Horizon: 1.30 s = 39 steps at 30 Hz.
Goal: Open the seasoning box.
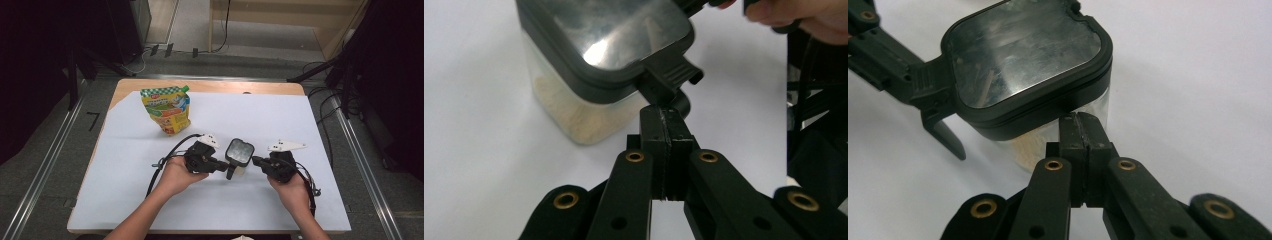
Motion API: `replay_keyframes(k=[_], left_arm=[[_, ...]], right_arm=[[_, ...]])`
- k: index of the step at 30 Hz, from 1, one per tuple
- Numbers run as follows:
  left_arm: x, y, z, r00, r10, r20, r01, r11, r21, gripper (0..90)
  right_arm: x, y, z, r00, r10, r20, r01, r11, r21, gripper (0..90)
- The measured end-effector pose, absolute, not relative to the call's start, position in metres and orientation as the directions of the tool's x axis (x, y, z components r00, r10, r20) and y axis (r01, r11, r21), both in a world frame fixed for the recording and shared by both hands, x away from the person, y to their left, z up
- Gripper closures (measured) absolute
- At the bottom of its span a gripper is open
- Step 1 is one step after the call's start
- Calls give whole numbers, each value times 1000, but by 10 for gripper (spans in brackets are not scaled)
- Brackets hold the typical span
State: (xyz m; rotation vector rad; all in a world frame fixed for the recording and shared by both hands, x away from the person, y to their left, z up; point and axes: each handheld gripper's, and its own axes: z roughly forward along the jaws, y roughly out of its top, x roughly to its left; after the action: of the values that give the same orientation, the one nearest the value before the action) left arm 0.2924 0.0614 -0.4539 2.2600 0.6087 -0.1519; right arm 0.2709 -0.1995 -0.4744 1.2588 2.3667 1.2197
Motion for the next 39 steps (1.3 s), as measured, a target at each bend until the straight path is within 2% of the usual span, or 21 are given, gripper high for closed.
replay_keyframes(k=[10,17,23,33,39], left_arm=[[288,50,-453,878,382,-288,470,-580,665,900],[283,33,-454,899,346,-267,433,-622,652,900],[284,41,-451,895,352,-274,442,-617,651,900],[294,66,-443,876,380,-296,477,-604,638,891],[300,80,-437,860,412,-300,503,-591,630,823]], right_arm=[[281,-198,-474,-601,776,191,608,290,739,900],[293,-193,-472,-599,779,186,599,281,750,900],[290,-200,-471,-590,783,198,607,267,749,900],[261,-205,-462,-598,769,226,617,262,742,900],[240,-197,-459,-619,750,233,613,276,740,900]])
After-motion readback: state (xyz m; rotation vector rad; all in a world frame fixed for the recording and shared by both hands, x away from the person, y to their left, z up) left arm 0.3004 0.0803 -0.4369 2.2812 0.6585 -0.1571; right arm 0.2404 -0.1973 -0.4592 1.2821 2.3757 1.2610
